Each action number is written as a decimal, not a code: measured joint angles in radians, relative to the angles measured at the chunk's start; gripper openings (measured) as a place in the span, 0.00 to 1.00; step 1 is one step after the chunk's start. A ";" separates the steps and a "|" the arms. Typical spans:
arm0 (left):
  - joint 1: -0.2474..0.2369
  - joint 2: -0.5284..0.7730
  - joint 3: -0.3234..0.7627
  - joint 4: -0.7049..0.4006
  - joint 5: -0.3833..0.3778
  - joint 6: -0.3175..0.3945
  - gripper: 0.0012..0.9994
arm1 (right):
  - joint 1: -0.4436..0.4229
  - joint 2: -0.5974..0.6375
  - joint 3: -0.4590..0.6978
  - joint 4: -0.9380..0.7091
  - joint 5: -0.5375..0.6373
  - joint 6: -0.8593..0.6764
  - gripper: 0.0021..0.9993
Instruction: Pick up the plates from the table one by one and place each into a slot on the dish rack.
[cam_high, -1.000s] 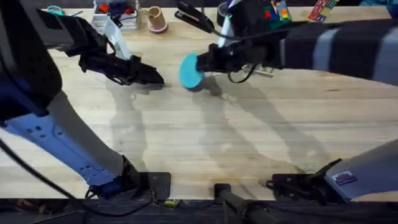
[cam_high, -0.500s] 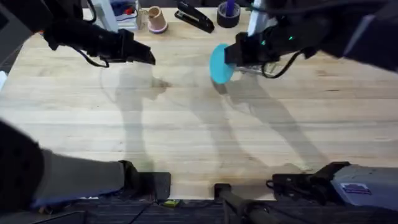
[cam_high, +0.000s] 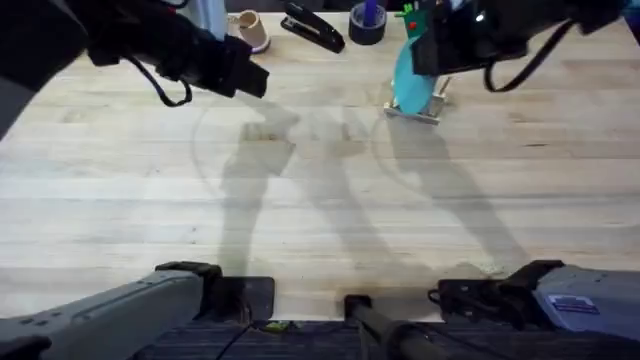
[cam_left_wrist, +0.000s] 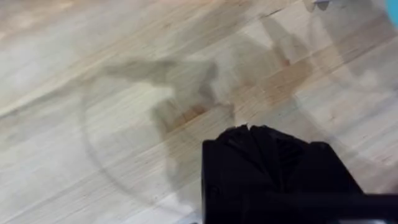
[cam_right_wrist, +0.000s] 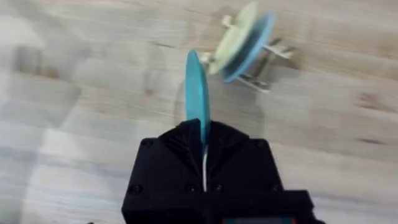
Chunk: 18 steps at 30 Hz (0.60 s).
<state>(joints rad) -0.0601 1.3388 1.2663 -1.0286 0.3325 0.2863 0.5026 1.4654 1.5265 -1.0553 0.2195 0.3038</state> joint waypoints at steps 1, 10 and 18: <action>-0.016 -0.004 0.007 0.000 -0.018 -0.006 0.04 | 0.000 0.000 0.019 -0.030 0.024 0.007 0.03; -0.106 -0.007 0.095 0.001 -0.087 -0.035 0.17 | 0.000 0.000 0.152 -0.166 0.183 0.093 0.03; -0.106 -0.007 0.097 0.000 -0.098 -0.044 0.99 | 0.000 0.000 0.200 -0.205 0.219 0.147 0.03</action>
<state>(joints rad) -0.1658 1.3319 1.3632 -1.0286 0.2348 0.2423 0.5026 1.4654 1.7265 -1.2599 0.4390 0.4512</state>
